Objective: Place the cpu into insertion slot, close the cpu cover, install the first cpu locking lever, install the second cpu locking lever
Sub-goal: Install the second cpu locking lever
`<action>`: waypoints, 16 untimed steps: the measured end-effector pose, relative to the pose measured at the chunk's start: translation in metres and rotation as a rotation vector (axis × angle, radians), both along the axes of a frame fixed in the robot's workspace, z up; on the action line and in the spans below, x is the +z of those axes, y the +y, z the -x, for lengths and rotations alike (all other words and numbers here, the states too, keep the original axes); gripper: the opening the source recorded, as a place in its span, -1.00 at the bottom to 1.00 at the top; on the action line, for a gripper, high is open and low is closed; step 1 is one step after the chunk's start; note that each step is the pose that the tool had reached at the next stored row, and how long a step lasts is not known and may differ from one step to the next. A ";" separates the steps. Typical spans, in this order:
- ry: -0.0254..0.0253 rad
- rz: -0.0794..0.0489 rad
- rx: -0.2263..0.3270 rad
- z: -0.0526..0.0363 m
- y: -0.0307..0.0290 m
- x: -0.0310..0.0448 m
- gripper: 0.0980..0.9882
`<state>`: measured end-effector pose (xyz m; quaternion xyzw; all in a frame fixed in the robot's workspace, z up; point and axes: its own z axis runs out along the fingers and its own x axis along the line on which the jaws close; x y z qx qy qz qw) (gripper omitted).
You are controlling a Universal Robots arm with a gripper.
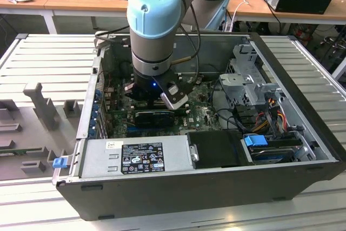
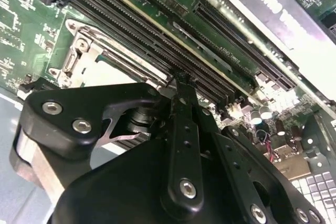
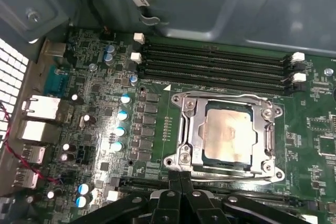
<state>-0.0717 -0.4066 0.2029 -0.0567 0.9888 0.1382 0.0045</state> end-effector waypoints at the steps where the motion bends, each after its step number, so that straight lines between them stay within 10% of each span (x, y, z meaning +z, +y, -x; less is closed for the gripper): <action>1: 0.0000 -0.007 0.000 0.0016 0.0000 -0.0033 -0.98; 6: 0.0000 -0.046 0.000 0.0018 0.0006 -0.0074 -0.98; 16: -0.0003 -0.064 0.000 0.0077 0.0007 -0.0032 -0.98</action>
